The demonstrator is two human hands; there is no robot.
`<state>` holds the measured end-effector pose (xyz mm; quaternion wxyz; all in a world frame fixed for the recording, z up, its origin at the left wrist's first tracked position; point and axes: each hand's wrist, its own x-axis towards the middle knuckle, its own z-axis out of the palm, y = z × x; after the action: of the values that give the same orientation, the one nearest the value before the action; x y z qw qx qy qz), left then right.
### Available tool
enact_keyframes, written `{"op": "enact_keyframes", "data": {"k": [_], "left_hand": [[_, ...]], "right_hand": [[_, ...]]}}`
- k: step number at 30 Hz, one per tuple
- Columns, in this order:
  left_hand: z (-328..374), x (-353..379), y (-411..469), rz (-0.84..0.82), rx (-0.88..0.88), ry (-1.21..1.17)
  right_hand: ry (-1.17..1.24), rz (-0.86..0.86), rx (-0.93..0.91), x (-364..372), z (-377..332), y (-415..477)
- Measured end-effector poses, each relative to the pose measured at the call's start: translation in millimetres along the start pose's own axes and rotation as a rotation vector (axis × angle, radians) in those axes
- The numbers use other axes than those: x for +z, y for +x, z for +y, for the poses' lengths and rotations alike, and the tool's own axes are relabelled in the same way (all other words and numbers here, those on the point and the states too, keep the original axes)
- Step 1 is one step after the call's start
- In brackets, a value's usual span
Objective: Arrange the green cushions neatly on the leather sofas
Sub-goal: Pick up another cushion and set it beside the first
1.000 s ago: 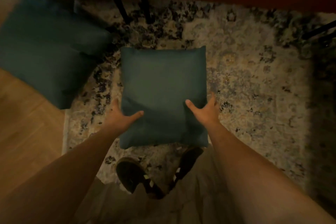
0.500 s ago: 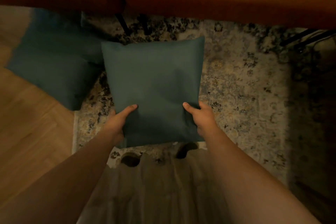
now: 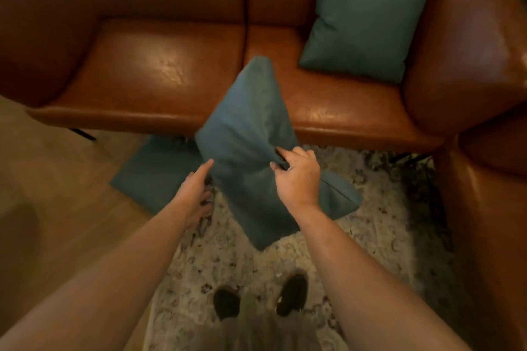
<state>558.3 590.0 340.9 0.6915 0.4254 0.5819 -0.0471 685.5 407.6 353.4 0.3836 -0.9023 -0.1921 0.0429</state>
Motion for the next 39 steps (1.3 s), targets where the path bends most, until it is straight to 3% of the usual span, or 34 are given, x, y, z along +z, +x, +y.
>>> {"op": "enact_keyframes", "data": {"k": [5, 12, 17, 20, 22, 27, 31, 34, 39], "left_hand": [[84, -2, -60, -0.007, 0.194, 0.012], [118, -28, -110, 0.04, 0.287, 0.086], [95, -53, -129, -0.023, 0.221, -0.041], [110, -47, -153, -0.135, 0.342, -0.107], [136, -47, -165, -0.037, 0.411, -0.082], [175, -52, -173, 0.151, 0.489, 0.08], [186, -44, -181, 0.365, 0.754, 0.564], [192, -35, -192, 0.364, 0.918, 0.864], [184, -24, -210, 0.226, 1.15, 1.034]], "right_hand": [[-0.164, 0.021, -0.277, -49, -57, 1], [-0.149, 0.03, -0.408, -128, -117, 34], [0.229, 0.054, -0.108, -186, -150, 37], [0.534, 0.066, 0.12, -187, -151, 27], [0.523, 0.106, 0.18, -180, -148, 22], [0.342, 0.176, 0.194, -163, -141, 4], [0.207, -0.006, 0.332, -152, -122, -5], [-0.011, -0.058, 0.31, -156, -127, 3], [0.005, -0.13, -0.004, -177, -185, 40]]}}
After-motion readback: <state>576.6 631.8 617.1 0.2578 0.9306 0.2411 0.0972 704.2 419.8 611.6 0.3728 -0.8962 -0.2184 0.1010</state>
